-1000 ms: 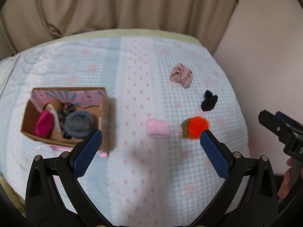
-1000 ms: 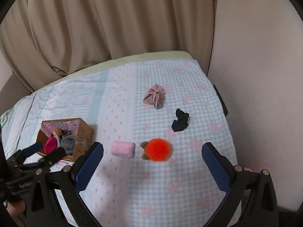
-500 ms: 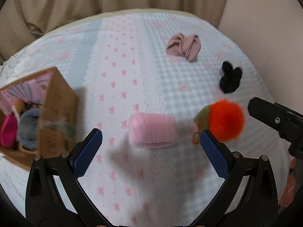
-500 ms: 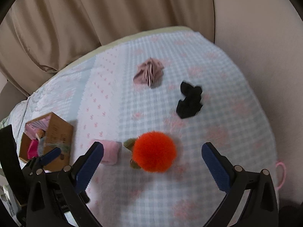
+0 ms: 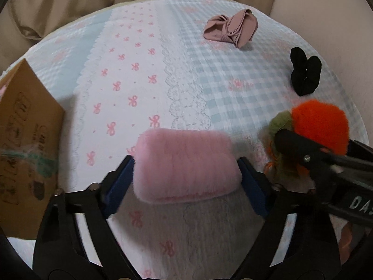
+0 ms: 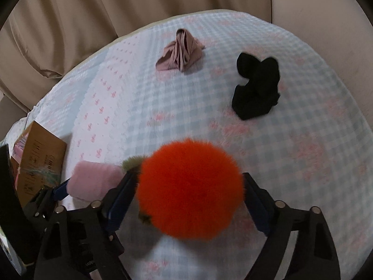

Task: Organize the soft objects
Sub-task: 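Grasp the pink fluffy roll with the left tool while the right tool grasps the orange pompom, then carry the pink roll and orange pompom into the box and open both tools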

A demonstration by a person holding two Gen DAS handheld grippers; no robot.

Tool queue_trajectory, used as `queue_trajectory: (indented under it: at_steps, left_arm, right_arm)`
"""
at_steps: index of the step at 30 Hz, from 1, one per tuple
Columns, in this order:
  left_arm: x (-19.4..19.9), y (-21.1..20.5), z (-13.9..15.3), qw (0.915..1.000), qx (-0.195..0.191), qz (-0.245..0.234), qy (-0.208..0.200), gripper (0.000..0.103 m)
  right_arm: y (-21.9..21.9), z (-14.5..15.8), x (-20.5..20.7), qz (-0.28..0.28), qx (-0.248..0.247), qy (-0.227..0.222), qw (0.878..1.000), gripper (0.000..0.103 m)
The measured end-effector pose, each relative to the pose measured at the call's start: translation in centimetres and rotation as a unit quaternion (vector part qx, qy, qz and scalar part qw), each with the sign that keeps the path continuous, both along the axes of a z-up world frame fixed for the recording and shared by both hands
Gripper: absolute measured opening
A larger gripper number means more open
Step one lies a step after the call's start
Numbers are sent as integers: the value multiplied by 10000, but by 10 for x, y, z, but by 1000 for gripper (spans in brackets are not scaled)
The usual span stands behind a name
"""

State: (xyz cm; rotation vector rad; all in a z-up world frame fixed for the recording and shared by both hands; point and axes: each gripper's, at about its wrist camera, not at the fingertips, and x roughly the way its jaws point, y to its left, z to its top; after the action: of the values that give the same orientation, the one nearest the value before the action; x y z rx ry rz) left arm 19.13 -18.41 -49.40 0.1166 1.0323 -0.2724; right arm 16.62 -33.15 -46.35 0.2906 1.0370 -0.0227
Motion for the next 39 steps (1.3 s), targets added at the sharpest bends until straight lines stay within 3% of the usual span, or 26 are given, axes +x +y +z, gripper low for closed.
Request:
queue_trajectory:
  at_steps: [1, 3, 7, 13, 19, 28, 34, 39]
  left_arm:
    - [2, -1, -3, 10000, -3, -10, 20, 74]
    - [4, -3, -6, 10000, -24, -33, 69, 71]
    - [7, -5, -4, 9999, -66, -93, 52, 58]
    - [9, -6, 2, 9998, -88, -150, 46, 45]
    - [11, -2, 12, 9997, -199, -169, 25, 36]
    - [6, -1, 36, 9995, -286, -117, -42, 36]
    - [-3, 4, 81, 9992, -351, -19, -178, 36]
    - [-14, 15, 138, 9981, -471, 137, -371, 36]
  right_arm:
    - [0, -3, 0, -16, 4, 7, 10000, 82]
    - [2, -5, 1, -44, -36, -5, 10000, 78]
    - [4, -6, 3, -3, -180, -41, 9998, 58]
    - [3, -4, 5, -17, -100, -64, 9999, 38]
    - [5, 3, 3, -33, -113, -136, 9998, 37]
    - [3, 37, -3, -68, -159, -330, 9993, 37]
    - [6, 90, -15, -50, -229, -529, 9983, 37]
    - [18, 148, -28, 43, -323, -753, 9966, 37]
